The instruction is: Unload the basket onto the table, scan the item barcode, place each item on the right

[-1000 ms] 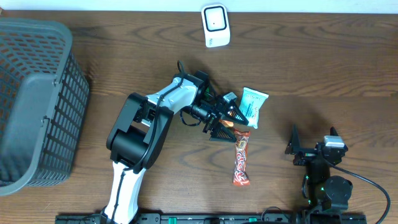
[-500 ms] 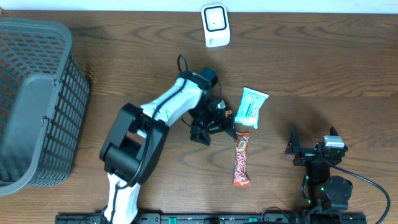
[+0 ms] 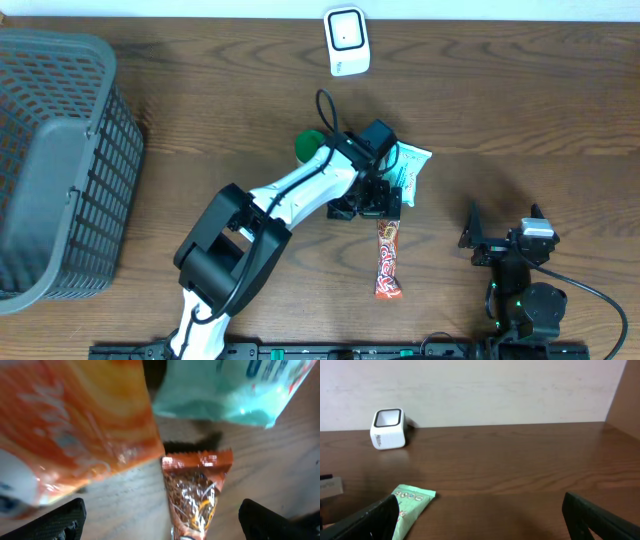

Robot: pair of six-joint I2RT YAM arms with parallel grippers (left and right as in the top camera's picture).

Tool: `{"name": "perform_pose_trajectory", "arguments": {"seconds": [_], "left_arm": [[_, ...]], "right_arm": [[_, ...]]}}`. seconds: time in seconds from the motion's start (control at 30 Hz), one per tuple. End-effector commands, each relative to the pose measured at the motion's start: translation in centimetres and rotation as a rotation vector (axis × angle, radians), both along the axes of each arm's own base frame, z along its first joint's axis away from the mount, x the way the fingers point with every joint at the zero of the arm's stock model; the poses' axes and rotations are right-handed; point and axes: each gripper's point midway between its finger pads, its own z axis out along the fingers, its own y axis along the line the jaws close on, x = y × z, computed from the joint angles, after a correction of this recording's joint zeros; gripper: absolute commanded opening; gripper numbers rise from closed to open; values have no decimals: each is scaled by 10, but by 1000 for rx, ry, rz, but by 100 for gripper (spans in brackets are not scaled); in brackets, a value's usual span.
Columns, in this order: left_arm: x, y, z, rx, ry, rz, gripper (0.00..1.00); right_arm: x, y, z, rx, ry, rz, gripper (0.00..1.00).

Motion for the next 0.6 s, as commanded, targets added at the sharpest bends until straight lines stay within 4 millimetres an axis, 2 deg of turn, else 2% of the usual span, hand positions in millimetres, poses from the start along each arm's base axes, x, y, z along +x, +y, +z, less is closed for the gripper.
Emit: {"name": "perform_pose_trajectory", "arguments": {"seconds": [0.0, 0.13, 0.23, 0.43, 0.57], "left_arm": [[18, -2, 7, -9, -65, 27, 98], [20, -9, 10, -46, -79, 10, 98], [14, -15, 14, -90, -43, 0, 100], [5, -27, 21, -168, 10, -19, 97], [6, -28, 18, -168, 10, -19, 82]], "right_arm": [[0, 2, -1, -15, 3, 8, 99], [0, 2, -1, -15, 3, 8, 99], [0, 2, -1, -15, 3, 8, 99], [0, 2, -1, -15, 3, 8, 99], [0, 2, -1, -15, 3, 8, 99]]}}
